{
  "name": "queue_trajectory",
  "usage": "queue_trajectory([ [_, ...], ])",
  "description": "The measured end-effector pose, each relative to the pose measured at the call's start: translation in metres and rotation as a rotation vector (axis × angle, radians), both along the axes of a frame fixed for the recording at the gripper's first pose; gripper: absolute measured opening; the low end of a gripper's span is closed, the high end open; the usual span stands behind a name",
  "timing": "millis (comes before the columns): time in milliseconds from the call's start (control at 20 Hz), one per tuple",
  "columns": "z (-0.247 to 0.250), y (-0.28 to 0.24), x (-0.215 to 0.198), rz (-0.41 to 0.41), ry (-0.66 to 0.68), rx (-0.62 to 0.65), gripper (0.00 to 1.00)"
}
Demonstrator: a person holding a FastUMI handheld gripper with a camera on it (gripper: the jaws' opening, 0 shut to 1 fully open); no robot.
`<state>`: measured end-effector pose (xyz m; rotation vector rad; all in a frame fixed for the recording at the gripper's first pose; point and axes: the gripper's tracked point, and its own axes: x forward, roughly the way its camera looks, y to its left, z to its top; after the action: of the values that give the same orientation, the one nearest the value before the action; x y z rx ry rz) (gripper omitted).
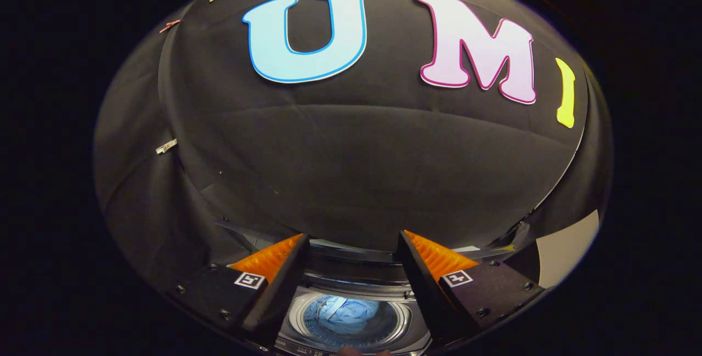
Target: Put the clothes into the washing machine and then close the washing machine lid.
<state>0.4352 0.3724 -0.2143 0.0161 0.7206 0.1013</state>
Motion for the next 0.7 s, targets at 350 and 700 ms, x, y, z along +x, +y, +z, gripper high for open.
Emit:
queue_trajectory([
  [350, 0.002, -0.001, -0.017, -0.010, -0.102, -0.046, 1.00],
  [700, -0.115, 0.051, -0.110, -0.059, 0.452, 0.327, 0.99],
])
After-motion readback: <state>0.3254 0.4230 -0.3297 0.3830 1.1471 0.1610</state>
